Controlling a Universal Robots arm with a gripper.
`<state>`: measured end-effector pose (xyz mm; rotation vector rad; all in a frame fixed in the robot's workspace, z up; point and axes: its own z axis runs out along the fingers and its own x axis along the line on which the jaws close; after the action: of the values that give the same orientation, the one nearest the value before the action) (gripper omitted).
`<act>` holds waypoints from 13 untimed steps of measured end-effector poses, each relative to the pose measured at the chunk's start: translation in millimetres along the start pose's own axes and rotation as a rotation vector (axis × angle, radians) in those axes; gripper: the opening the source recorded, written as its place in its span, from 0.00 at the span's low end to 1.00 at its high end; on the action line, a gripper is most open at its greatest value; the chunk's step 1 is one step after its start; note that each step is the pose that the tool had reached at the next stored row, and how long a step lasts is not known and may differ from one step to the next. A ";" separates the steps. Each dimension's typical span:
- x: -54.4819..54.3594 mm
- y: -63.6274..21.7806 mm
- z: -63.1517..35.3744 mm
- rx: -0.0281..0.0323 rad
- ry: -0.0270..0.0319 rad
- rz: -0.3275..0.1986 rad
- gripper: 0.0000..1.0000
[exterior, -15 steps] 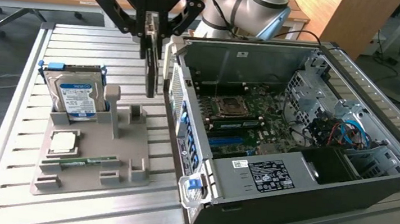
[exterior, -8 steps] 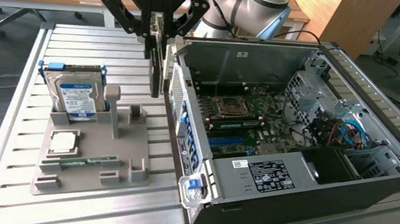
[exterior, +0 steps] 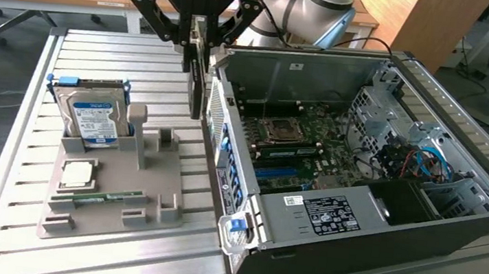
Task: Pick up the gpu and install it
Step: 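Pick up the gpu and move the gpu toward the slot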
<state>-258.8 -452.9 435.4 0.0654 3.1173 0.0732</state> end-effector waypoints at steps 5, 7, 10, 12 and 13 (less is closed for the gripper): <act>-4.6 0.2 0.1 0.0000 0.0000 0.000 0.27; -6.4 0.3 0.2 0.0000 0.0000 0.000 0.27; -9.2 0.4 0.3 -0.0001 0.0000 0.000 0.27; -11.3 0.5 0.3 -0.0001 -0.0001 0.000 0.27; -12.3 0.5 0.3 0.0000 -0.0001 0.000 0.27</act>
<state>-246.5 -452.9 435.4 0.0653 3.1172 0.0732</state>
